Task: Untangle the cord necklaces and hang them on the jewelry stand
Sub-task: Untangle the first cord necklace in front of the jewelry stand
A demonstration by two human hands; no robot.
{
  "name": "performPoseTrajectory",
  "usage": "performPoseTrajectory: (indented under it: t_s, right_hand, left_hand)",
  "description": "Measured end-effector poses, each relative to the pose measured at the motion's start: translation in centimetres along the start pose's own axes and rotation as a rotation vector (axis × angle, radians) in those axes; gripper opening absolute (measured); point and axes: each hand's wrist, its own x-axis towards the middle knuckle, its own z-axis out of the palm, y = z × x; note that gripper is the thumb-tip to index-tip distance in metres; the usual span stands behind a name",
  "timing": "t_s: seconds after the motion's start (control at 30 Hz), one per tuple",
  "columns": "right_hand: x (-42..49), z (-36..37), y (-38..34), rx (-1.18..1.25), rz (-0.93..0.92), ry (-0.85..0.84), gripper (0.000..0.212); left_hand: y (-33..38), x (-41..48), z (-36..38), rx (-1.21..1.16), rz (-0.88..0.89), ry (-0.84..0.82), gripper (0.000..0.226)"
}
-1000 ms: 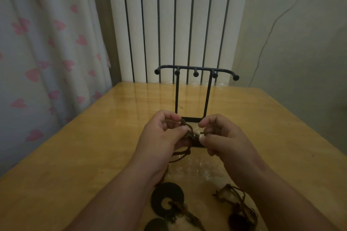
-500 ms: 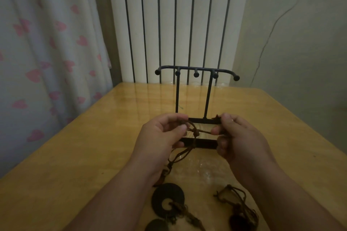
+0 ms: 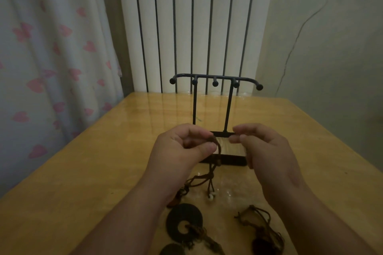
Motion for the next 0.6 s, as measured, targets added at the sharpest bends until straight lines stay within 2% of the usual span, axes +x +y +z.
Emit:
performPoseTrajectory:
  t_s: [0.17, 0.23, 0.37, 0.5, 0.6]
  right_hand:
    - [-0.3, 0.1, -0.2, 0.065, 0.078, -0.252, 0.010]
    - [-0.4, 0.1, -0.4, 0.056, 0.062, -0.316, 0.014]
    - [-0.5, 0.2, -0.7, -0.009, 0.048, -0.296, 0.010]
    - [-0.1, -0.1, -0.9, 0.024, 0.119, -0.249, 0.025]
    - [0.1, -0.1, -1.5, 0.110, 0.304, -0.299, 0.025]
  left_hand:
    - [0.1, 0.0, -0.1, 0.013, 0.011, 0.025, 0.019]
    - [0.0, 0.1, -0.2, 0.010, 0.008, 0.036, 0.018]
    - [-0.4, 0.3, -0.1, 0.048, -0.009, 0.051, 0.025]
    - [-0.6, 0.2, 0.2, 0.244, -0.006, 0.005, 0.026]
    - [-0.5, 0.0, 0.4, 0.343, 0.005, -0.013, 0.022]
